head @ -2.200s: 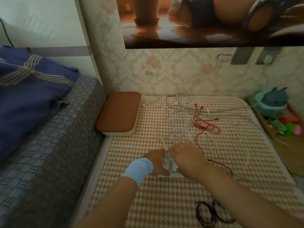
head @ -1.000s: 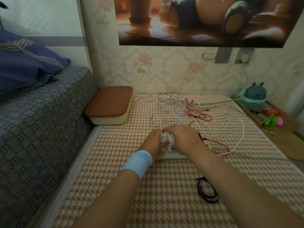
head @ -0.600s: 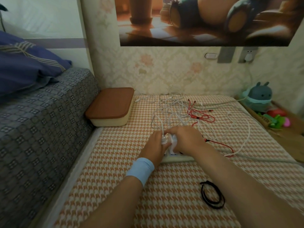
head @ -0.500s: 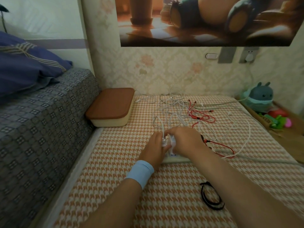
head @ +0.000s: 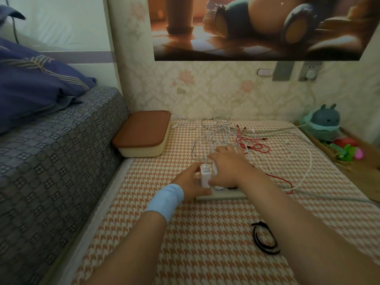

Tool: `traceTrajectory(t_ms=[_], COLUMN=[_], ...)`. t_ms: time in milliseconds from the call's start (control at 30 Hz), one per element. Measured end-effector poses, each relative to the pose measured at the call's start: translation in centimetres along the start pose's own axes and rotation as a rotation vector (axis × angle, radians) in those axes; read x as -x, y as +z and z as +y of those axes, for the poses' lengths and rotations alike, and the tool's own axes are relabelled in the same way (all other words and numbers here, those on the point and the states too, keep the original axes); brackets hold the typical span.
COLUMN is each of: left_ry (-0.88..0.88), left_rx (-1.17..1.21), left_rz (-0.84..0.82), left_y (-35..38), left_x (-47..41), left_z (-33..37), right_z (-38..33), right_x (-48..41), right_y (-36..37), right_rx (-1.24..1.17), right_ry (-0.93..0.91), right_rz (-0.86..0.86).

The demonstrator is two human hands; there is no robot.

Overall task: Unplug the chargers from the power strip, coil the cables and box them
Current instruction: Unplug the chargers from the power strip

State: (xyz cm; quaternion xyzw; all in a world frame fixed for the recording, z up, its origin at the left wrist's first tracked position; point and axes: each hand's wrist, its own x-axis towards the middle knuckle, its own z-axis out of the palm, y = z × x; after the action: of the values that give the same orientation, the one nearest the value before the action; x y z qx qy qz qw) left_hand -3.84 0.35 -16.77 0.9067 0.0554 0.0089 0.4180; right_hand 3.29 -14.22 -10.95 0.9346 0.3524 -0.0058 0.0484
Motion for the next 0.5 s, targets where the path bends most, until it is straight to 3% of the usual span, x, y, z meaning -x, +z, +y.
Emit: traceTrajectory(t_ms=[233,500], left_ry=[-0.020,0.053], left_rx=[0.163,0.015], left_rz=[0.053,0.167], left_y=[0.5,2.4], left_x=[-0.2,0.2], left_z=[1.0,1.4], right_z=[-0.2,0.1], right_x=[0.2,0.3], right_y=[-0.2,0.8], right_rx=[-0.058,-0.143], right_ry=[-0.034,0.023], right_rz=[-0.081,-0.012])
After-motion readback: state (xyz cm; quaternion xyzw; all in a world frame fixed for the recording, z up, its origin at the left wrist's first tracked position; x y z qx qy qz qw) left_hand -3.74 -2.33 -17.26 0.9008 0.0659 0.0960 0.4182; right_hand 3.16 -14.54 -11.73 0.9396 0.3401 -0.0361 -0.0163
